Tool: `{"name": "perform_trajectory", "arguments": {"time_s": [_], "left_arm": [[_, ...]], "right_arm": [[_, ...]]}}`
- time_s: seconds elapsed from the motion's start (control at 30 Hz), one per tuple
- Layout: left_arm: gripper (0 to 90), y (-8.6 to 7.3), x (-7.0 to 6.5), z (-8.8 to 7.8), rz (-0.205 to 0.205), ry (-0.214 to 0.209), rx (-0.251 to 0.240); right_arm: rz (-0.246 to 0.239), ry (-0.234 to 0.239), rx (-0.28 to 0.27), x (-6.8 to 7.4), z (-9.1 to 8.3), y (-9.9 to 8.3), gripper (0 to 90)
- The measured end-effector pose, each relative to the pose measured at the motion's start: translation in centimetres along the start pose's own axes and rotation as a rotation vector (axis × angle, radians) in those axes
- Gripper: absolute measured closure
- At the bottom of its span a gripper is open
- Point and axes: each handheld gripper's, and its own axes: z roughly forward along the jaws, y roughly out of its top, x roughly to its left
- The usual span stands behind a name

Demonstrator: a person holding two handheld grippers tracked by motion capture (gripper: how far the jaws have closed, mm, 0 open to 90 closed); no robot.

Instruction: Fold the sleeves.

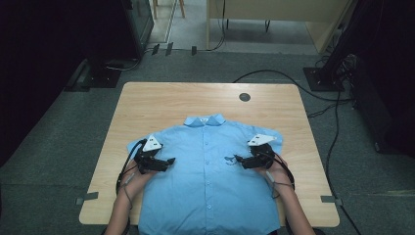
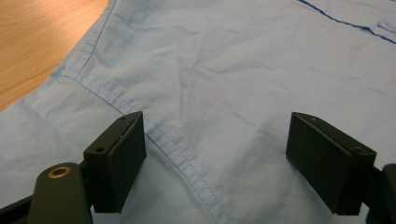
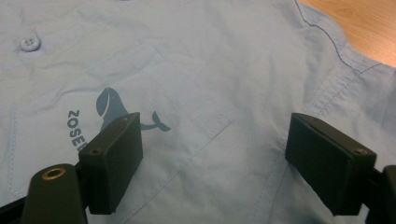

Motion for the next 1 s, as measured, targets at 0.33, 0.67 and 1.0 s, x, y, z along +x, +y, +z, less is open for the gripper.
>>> {"name": "perform_trajectory", "arguments": {"time_s": [0.33,0.67,1.0], "left_arm": [[19.9,-0.07,-0.02,-0.06,-0.007,0.007,-0.002],[19.9,-0.04,0.03,-0.05,-0.008,0.007,0.0],[19.9,-0.04,0.03,-0.05,-0.009,0.011,0.0]], "right_arm": [[0.003,0.008,0.001,-0.09,-0.03,-0.05,18.0],[0.001,0.006,0.002,-0.06,-0.05,-0.06,18.1],[0.012,-0.006,0.0,0.0,-0.07,-0.06,20.2]]}}
